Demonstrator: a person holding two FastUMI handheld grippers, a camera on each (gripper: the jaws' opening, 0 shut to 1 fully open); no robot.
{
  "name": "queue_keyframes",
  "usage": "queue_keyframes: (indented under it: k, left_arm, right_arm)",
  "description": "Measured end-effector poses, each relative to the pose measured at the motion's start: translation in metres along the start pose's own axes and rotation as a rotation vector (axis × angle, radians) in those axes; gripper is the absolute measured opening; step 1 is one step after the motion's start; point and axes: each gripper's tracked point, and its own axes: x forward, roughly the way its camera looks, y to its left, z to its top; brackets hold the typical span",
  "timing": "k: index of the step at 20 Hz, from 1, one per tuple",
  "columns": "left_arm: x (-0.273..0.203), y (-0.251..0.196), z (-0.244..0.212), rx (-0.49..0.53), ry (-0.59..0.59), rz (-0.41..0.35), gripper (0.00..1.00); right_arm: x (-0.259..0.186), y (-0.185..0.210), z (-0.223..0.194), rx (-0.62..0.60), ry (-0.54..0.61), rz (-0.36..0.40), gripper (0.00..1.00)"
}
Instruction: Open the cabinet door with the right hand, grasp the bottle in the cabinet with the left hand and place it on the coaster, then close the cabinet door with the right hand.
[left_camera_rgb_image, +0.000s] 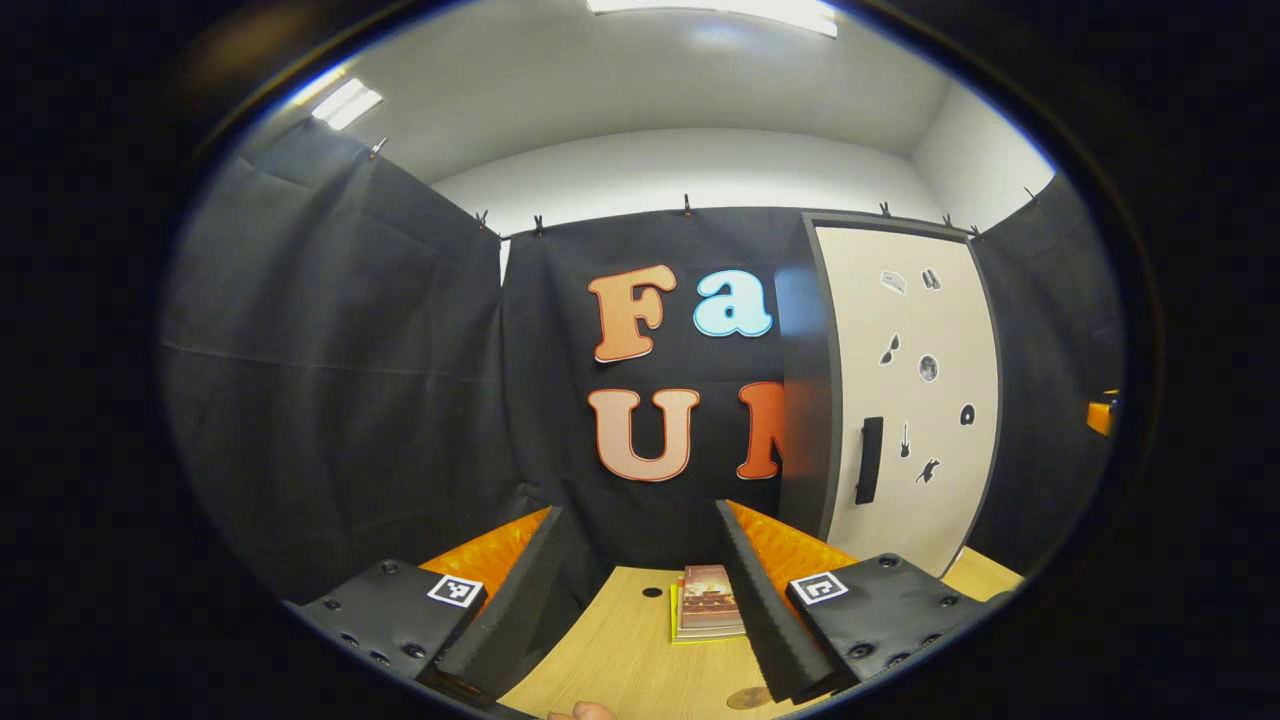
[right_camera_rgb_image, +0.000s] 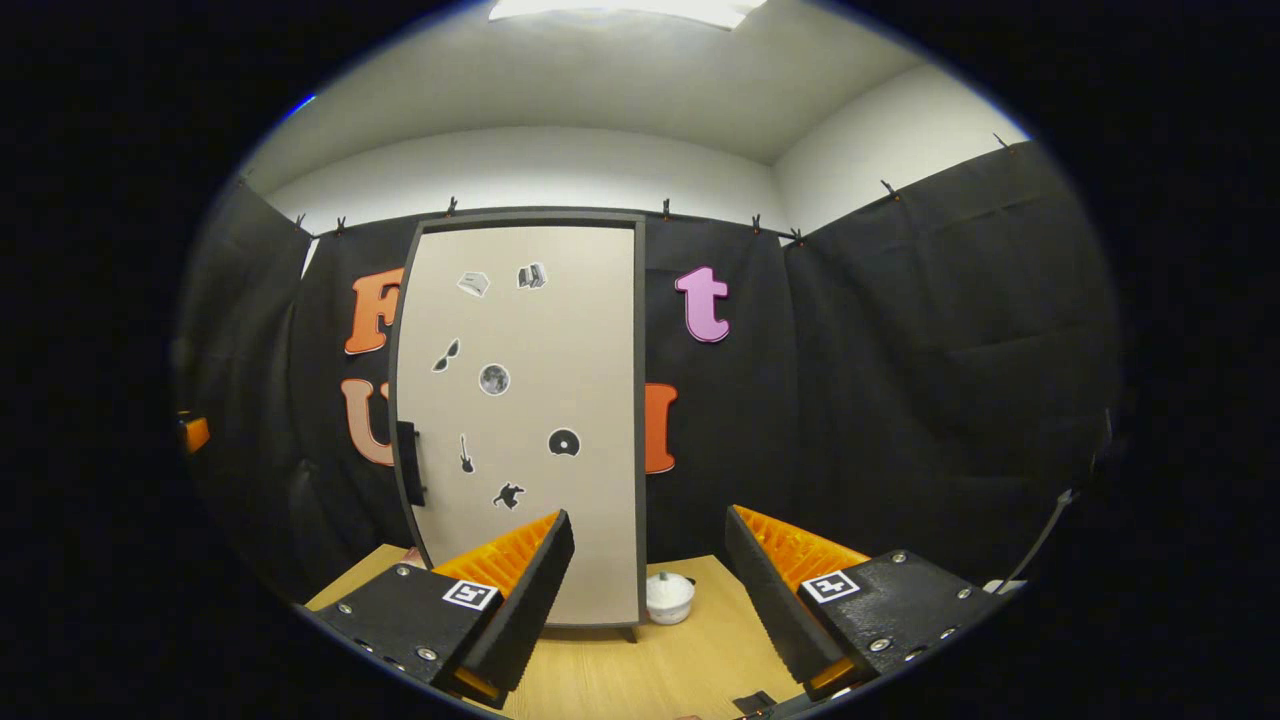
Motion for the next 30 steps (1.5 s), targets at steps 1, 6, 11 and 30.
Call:
queue_keyframes:
  k: [1,6,11,30]
  left_arm:
    - [0.0,0.0,0.0,0.0,0.0,-0.004,0.96]
    - [0.002,0.016,-0.008,0.007,0.014,-0.006,0.93]
    - [0.002,0.042,-0.014,-0.001,0.023,0.002,0.96]
    - [0.004,0.151,-0.047,0.027,0.088,0.12,0.96]
  right_arm:
    - [0.004,0.011,0.002,-0.005,-0.005,0.014,0.94]
    - [0.025,0.096,0.0,0.001,0.007,0.111,0.95]
    - [0.059,0.179,-0.015,-0.014,0.024,0.183,0.94]
    - [0.225,0.316,-0.082,0.001,0.133,0.185,0.69]
